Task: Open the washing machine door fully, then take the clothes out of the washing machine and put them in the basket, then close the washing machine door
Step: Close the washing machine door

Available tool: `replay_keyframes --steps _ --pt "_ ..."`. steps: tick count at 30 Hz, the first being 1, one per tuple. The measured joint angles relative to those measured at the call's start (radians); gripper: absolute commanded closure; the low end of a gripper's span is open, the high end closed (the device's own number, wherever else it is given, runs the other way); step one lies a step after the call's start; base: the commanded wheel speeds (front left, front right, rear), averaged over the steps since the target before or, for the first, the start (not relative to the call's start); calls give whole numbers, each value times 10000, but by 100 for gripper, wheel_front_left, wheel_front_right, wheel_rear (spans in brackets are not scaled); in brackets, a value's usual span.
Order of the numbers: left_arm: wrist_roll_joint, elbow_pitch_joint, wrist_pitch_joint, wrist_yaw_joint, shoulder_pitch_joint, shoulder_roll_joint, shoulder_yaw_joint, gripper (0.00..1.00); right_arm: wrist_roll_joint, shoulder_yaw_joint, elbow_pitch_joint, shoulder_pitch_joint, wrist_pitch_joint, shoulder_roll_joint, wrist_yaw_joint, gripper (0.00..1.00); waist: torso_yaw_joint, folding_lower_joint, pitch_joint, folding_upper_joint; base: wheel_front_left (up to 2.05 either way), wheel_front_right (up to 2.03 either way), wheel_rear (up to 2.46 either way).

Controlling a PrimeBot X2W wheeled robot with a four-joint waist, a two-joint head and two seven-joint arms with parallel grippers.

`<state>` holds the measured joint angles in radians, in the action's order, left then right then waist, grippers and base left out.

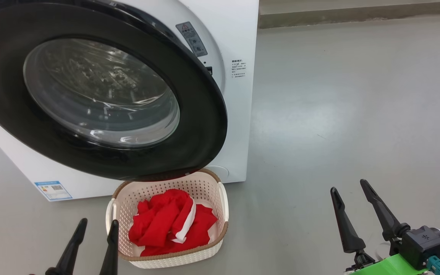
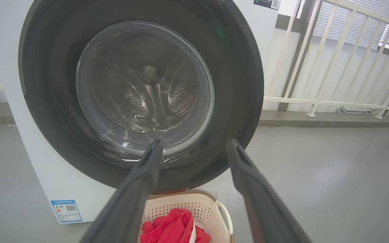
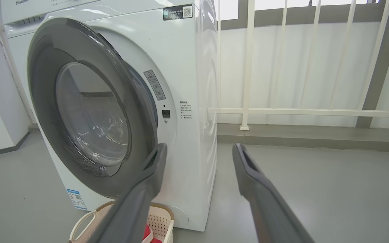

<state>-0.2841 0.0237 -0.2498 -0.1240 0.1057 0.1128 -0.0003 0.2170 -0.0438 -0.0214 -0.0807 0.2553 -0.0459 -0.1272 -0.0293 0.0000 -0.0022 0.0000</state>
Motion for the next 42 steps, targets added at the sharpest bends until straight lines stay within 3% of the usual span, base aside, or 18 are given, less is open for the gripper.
replay_keyframes --steps 9,10,11,12,13,26,42 --pt "15 8 0 -10 0 10 -136 0 0 -54 -2 0 0 4 0 0 34 0 20 0 0 0 0" --pt "15 2 0 -10 0 13 -199 0 0 -59 -6 0 0 4 0 34 47 0 26 0 0 0 0" --pt "15 2 0 -10 0 13 -199 0 0 -59 -6 0 0 4 0 56 47 0 26 0 0 0 0" --pt "15 -8 0 -10 0 17 -251 0 0 -59 -13 1 0 4 0 69 63 0 34 0 0 0 0" --pt "13 -17 0 -10 0 21 -290 0 0 -63 -25 4 0 4 0 100 82 0 43 0 0 0 0" --pt "13 -278 0 -12 -28 56 -681 0 -244 -462 -838 971 0 -4 0 100 622 0 235 0 0 0 0" --pt "-268 -880 0 -12 -521 -2 -1400 0 481 -2575 -2957 4428 -2 -757 0 100 1681 0 908 0 0 0 0"
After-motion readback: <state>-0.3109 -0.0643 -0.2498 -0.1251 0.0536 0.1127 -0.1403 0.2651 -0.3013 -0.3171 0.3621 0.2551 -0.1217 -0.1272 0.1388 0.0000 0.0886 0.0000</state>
